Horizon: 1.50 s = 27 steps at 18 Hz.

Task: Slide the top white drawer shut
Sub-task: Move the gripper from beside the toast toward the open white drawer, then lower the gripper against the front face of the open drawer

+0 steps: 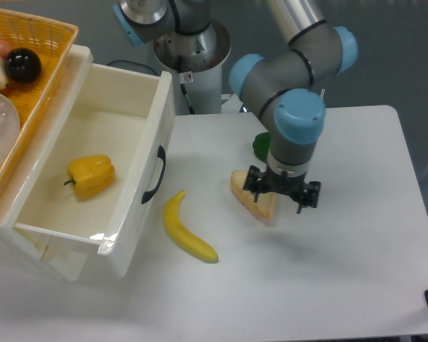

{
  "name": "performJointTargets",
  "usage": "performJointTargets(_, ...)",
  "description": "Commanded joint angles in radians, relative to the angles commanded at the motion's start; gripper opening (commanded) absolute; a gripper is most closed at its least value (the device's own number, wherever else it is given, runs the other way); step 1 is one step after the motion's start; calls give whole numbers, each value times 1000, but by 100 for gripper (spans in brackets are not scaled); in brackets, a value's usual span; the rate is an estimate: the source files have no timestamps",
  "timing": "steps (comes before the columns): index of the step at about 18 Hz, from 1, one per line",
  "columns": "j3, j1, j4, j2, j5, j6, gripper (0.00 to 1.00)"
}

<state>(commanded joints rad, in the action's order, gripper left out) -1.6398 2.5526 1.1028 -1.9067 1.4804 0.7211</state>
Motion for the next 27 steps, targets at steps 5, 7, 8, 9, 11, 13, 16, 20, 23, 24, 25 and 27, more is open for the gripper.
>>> performJointTargets(5, -9, -9, 70, 15, -25, -9, 82)
performJointTargets(7, -9, -12, 97, 29, -54, -9, 65)
performJointTargets(8, -9, -11, 106, 41, -66, -11, 56)
performJointTargets(9, -9, -12, 114, 46, -75, -15, 44)
performJointTargets(11, -9, -25, 120, 58, -100, -38, 25)
performJointTargets(13, -8, -38, 121, 63, -117, -57, 15)
performJointTargets(16, -8, -52, 121, 83, -164, -94, 0)
performJointTargets(20, -6, -55, 126, 112, -224, -108, 0)
performJointTargets(23, -6, -63, 158, 112, -226, -108, 0)
performJointTargets(24, -6, -65, 167, 112, -226, -105, 0)
performJointTargets(25, -6, -71, 173, 112, -226, -101, 0)
performJointTargets(27, -8, -87, 176, 110, -227, -98, 0)
